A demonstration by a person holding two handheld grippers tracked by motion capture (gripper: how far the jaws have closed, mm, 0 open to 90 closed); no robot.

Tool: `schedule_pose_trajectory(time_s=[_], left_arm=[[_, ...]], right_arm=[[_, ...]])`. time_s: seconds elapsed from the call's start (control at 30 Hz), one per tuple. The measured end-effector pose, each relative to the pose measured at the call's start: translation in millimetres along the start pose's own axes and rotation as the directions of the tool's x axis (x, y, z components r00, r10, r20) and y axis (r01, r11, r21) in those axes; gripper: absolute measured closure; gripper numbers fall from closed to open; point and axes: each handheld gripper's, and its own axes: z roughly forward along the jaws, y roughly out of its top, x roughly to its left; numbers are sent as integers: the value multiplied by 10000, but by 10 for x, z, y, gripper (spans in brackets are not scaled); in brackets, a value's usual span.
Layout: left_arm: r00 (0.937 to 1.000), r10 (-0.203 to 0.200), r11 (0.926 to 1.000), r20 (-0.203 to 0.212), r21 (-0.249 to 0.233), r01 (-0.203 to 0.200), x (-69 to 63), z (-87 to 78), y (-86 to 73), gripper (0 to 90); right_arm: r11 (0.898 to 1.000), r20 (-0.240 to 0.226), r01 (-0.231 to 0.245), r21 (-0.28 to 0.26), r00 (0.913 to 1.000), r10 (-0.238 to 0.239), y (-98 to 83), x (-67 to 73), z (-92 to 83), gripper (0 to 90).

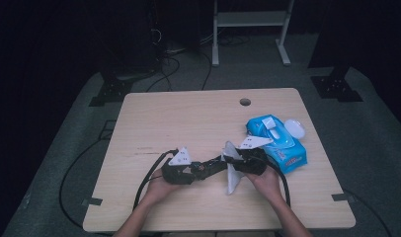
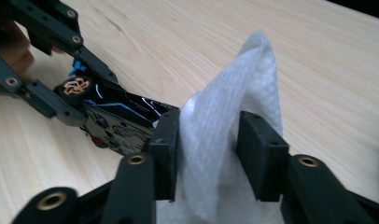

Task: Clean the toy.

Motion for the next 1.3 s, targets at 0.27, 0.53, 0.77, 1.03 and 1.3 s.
schedule_pose_trajectory(time_s=[0.27, 0.53, 0.77, 1.03, 1.3], left_arm=[[10000, 33, 10000, -38, 4, -33, 2, -5, -4, 582], [10000, -32, 10000, 9, 21, 32, 5, -3, 1, 583], [10000, -29, 10000, 3, 51, 29, -1, -2, 6, 583], [10000, -47, 9999, 10, 92, 47, -1, -24, -4, 584], [10000, -44, 9999, 4, 118, 44, 4, -31, -5, 584]], right_arm=[[9988, -442, -458, -181, 9980, 450, -42, -100, -72, 796], [9958, -359, -87, -913, 9993, 54, 132, 93, -136, 857], [9975, -1780, 118, -703, 9837, -241, 280, 470, 177, 859], [9957, -1714, 917, -92, 9809, -919, 307, 655, 401, 860], [9982, -371, 602, -14, 9975, -602, 178, 310, 176, 860]])
